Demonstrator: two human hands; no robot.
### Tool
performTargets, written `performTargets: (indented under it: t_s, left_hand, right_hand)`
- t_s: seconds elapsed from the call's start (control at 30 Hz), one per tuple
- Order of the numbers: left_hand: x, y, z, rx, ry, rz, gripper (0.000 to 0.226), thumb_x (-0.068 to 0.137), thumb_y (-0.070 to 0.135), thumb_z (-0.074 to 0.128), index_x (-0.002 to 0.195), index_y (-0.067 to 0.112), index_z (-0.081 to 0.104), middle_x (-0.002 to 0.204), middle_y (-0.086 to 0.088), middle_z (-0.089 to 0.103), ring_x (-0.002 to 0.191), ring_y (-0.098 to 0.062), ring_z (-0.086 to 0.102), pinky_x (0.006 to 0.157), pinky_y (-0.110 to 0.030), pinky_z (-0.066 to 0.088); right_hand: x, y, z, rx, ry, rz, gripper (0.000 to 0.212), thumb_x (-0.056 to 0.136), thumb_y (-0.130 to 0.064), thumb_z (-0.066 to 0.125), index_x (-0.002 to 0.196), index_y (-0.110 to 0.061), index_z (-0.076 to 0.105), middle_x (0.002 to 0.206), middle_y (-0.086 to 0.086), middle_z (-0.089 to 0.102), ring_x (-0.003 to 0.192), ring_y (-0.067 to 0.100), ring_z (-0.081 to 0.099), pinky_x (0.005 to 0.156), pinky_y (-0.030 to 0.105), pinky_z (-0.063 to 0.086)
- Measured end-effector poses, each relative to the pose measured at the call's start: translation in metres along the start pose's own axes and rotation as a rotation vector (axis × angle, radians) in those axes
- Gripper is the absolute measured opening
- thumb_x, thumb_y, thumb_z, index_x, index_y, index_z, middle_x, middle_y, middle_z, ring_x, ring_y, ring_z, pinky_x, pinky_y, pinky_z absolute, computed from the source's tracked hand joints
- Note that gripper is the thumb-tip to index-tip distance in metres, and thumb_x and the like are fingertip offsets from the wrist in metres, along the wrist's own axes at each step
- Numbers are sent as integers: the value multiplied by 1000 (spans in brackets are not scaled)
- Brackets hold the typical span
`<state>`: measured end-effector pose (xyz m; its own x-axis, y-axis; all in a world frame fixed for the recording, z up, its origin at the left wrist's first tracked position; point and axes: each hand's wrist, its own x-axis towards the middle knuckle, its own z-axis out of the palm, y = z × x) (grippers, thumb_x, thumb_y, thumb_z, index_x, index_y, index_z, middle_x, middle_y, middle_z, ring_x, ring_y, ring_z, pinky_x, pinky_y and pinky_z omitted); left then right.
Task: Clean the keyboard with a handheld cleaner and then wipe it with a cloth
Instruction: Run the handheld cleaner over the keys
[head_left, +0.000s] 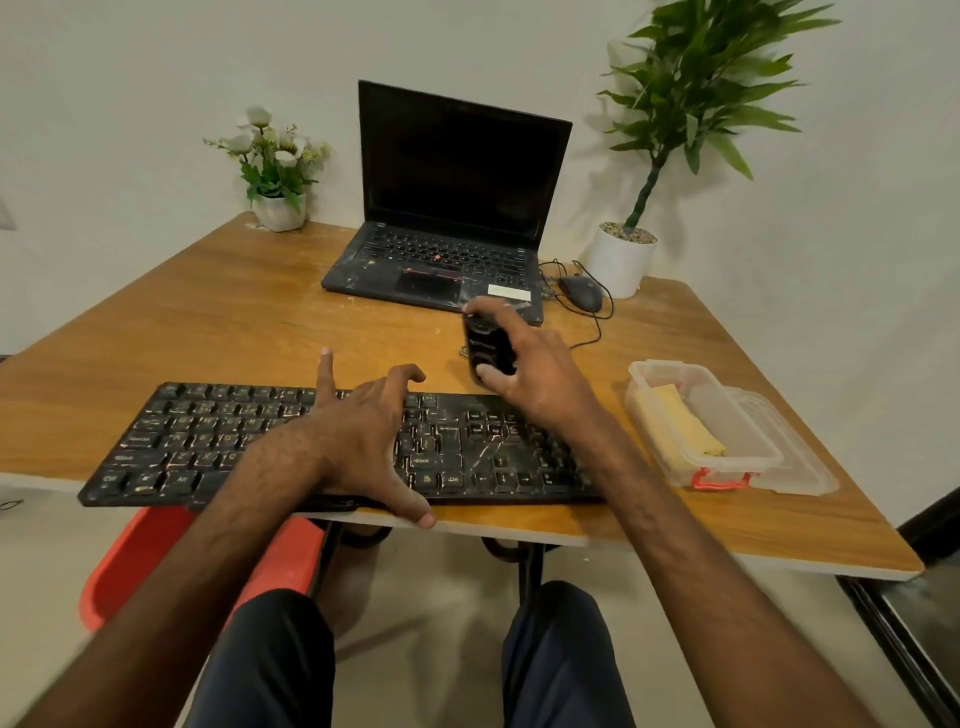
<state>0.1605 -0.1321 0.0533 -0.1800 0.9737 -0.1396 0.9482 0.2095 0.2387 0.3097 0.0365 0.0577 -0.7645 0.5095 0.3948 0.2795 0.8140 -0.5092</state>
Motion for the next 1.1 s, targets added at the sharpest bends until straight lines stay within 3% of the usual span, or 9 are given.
performTargets:
  t_s: [0.1,0.23,0.47,0.6,0.8,0.97,1.1]
  left_hand:
    - [1,-1,2,1,0,8,144,50,82,77,152,20,-3,161,-3,32,151,-18,23,108,-68,-26]
    - [4,4,2,20,-1,6,145,49,81,78,152,23,-6,161,-4,31,152,-19,22,108,-69,-25]
    - [3,1,0,20,-16,-16,147,48,83,77,152,22,-8,161,-4,33,151,-19,24,107,-68,-27]
    - [5,3,0,19,-11,-15,146,49,82,78,151,24,-10,161,-3,31,152,-20,22,107,-69,-27]
    - [4,0,1,22,-3,-14,148,49,83,77,152,20,-8,162,-5,31,152,-20,21,107,-69,-28]
    - [4,-1,3,16,-2,-9,147,48,84,76,152,21,-8,162,-4,30,153,-19,20,107,-69,-28]
    - [2,-2,4,1,-3,-19,146,49,85,75,152,20,-6,163,-5,28,152,-20,20,105,-67,-31]
  right_hand:
    - [-6,8,-10,175,79,56,68,84,-15,75,137,-40,42,124,-1,59,99,4,60,66,9,52]
    - [-18,-3,1,337,69,8,65,83,-13,76,135,-35,44,118,-6,59,102,7,63,74,23,59]
    - [10,4,3,49,-1,-21,69,83,-14,72,137,-41,38,127,5,57,103,19,62,78,36,61]
    - [5,-2,3,218,-55,-65,65,84,-13,73,136,-37,42,129,-1,54,105,13,62,77,27,61]
    - [17,0,5,8,-71,-77,67,85,-14,71,137,-41,37,127,5,57,104,18,61,75,27,60]
    - [10,-5,9,115,-90,-145,65,85,-14,71,138,-36,39,128,0,55,104,14,61,77,27,60]
    - [7,8,-7,-63,-49,-55,68,87,-18,70,140,-43,36,129,6,56,105,19,61,74,28,59]
